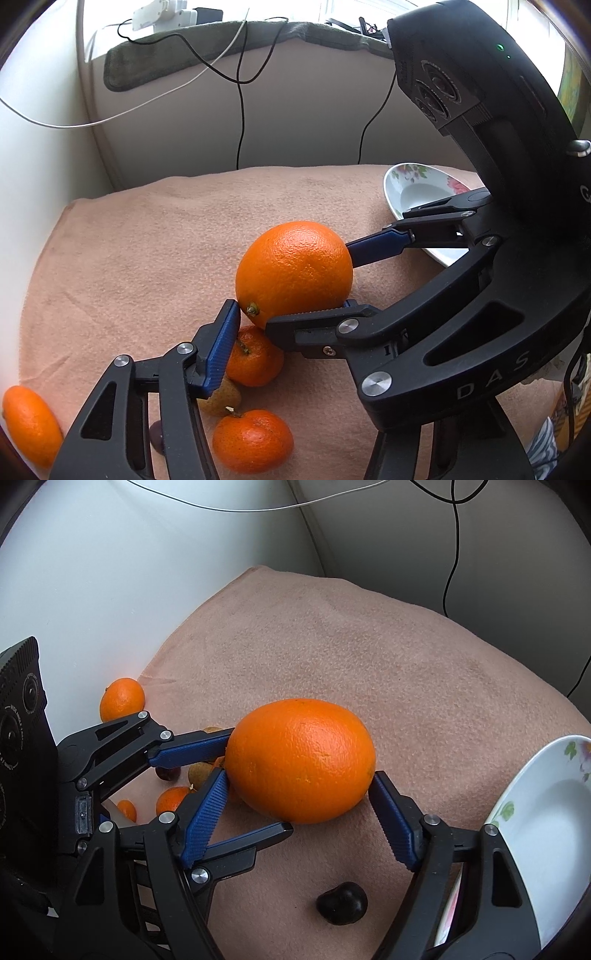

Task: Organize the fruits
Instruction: 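Lift the large orange with the right tool and carry it over the plate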

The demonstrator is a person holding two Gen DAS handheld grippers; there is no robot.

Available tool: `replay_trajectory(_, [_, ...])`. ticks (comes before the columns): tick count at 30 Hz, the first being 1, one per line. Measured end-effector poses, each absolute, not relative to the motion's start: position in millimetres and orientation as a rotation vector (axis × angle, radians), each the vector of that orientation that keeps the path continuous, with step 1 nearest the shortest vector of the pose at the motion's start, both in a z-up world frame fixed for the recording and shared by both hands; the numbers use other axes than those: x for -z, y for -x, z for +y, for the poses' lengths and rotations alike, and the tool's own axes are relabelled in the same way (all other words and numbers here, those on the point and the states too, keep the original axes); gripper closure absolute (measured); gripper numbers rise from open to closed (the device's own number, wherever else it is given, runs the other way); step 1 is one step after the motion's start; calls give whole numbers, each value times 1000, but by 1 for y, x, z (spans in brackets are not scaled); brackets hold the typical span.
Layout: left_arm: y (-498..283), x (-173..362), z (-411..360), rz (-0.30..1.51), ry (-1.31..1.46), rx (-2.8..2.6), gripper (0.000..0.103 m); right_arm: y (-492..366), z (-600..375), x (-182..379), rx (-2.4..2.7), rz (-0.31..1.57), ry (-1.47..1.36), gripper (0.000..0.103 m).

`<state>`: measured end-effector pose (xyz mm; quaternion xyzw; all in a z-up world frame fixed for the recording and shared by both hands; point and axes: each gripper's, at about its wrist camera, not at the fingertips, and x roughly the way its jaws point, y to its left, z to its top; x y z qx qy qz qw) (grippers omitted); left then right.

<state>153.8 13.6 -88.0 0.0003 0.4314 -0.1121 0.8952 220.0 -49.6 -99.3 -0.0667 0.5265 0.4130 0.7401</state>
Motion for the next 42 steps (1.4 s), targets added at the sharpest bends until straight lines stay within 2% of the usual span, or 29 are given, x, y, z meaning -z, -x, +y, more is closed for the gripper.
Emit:
replay_trajectory(11, [-145, 82, 18, 872, 9, 230, 47, -217, -59, 93, -910, 1134, 116, 23])
replay_trajectory(24, [-123, 58, 2, 802, -23, 235, 47, -203, -89, 61, -889, 1060, 103, 23])
replay_trajectory(42, [-116, 44, -67, 780, -57, 344, 47, -191, -172, 52, -776, 1051, 30, 23])
